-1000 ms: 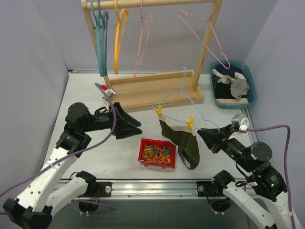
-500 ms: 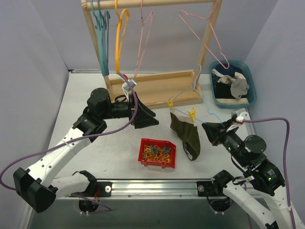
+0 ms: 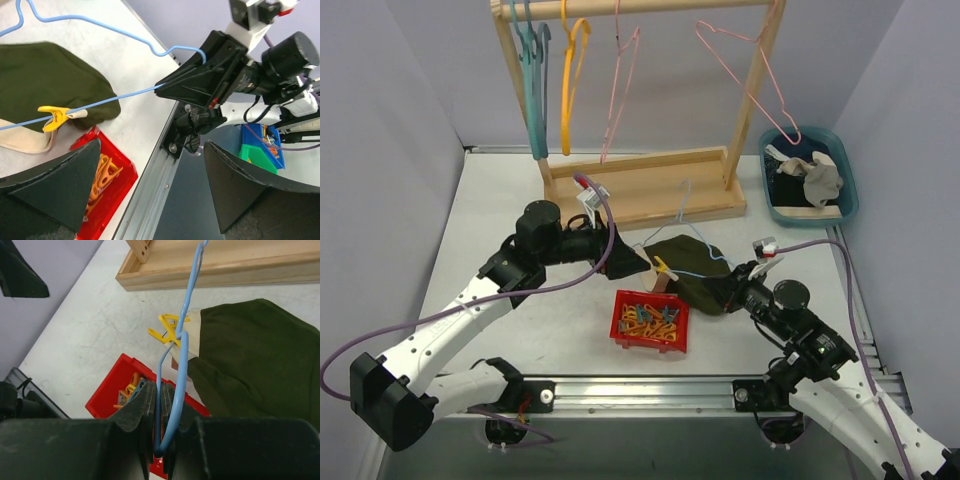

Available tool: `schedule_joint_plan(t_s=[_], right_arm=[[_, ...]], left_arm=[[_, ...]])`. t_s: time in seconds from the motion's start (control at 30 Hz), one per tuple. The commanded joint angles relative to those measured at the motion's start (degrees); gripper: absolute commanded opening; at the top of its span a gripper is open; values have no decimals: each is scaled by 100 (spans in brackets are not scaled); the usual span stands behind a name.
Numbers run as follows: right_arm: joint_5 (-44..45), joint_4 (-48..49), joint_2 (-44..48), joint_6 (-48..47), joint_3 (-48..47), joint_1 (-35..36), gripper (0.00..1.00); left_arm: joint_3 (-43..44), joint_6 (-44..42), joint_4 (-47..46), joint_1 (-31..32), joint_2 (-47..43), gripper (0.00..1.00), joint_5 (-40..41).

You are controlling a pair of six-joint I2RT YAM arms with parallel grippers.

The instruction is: Remove the underwear clipped to the hanger

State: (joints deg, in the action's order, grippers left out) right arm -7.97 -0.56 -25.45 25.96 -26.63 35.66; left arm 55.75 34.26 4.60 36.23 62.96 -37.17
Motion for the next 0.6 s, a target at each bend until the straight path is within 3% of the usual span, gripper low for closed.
schedule_joint_plan(t_s=[0.0,0.17,0.33,0.57], right_arm=[[-91,1048,128,445,132,274,0],[269,1049,198,411,220,486,0],[384,1031,225,305,176,486,0],[357,1031,225,173,281,503,0]], left_arm=[[-213,19,32,86,-135,94,315],[-319,151,462,358,-38,94,631],[-187,422,1454,332,-100,94,1632],[-494,1609,1298,289,155,94,1976]])
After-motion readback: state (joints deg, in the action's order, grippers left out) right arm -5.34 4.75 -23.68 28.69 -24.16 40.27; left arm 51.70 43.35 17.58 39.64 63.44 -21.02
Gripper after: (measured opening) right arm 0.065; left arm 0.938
